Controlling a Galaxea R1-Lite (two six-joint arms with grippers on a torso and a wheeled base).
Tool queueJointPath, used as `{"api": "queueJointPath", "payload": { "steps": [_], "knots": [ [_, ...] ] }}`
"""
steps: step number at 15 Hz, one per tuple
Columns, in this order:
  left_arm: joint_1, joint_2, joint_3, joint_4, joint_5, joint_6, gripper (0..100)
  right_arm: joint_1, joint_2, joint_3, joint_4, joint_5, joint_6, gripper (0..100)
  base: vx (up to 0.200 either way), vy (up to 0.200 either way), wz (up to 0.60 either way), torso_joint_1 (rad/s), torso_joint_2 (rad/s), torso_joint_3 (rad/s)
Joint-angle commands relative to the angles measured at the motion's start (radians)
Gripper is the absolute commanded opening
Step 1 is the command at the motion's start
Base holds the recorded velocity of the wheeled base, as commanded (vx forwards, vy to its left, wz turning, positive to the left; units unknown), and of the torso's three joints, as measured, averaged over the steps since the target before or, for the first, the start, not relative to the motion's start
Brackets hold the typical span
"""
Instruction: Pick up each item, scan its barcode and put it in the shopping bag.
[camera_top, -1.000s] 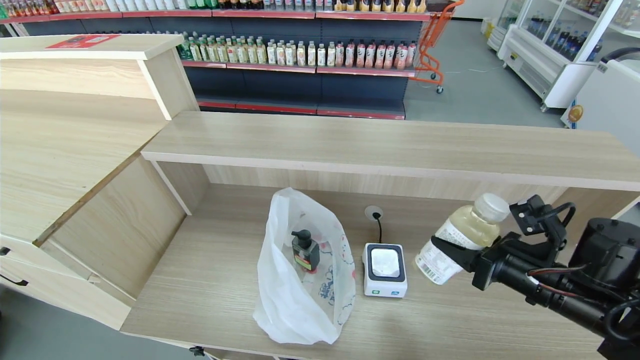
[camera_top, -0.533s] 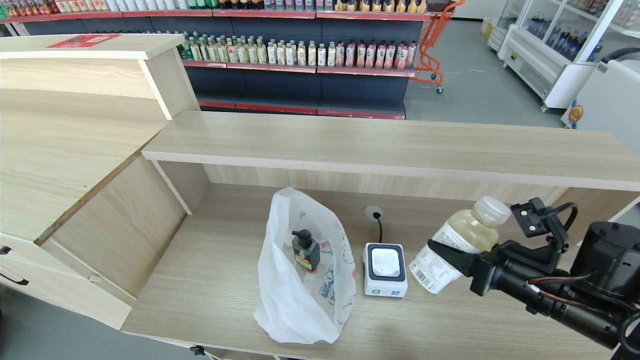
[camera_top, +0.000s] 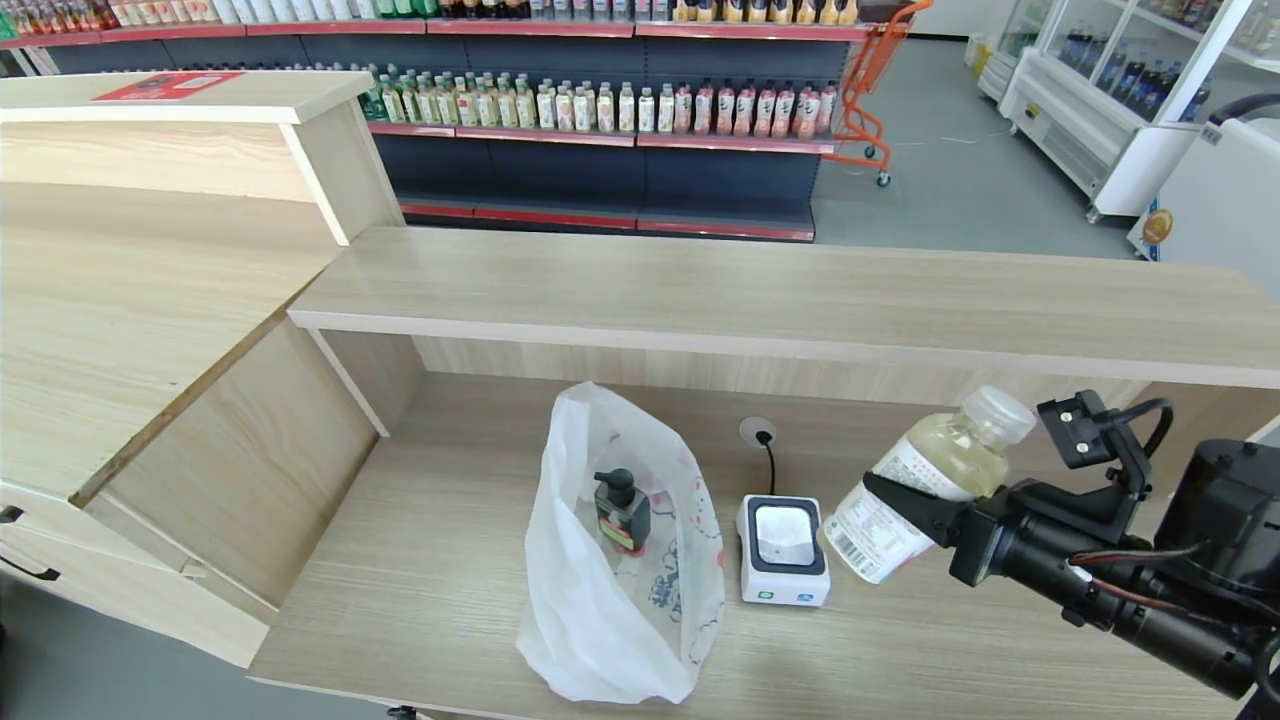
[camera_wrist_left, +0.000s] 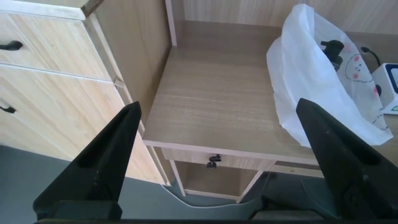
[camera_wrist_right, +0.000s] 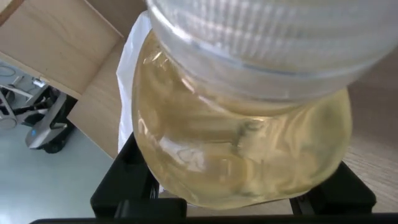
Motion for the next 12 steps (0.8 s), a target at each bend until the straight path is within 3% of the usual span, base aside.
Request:
{"api": "queueJointPath", "payload": {
  "steps": [1,6,12],
  "knots": [
    [-0.001,0.0,0.0,0.0,0.001,0.001,100,0.001,-0.031,-0.006,0.046,0.002,0.019,0,0.0,0.2,0.0,0.017,0.02,0.002],
    [-0.001,0.0,0.0,0.0,0.0,-0.001,100,0.093,-0.067,-0.043,0.185,0.002,0.065,0,0.0,0.2,0.0,0.001,0.0,0.007],
    [-0.001,0.0,0.0,0.0,0.001,-0.001,100,0.113,0.124,-0.088,0.181,-0.033,0.063,0,0.0,0.0,0.0,0.0,0.0,0.0]
  ]
}}
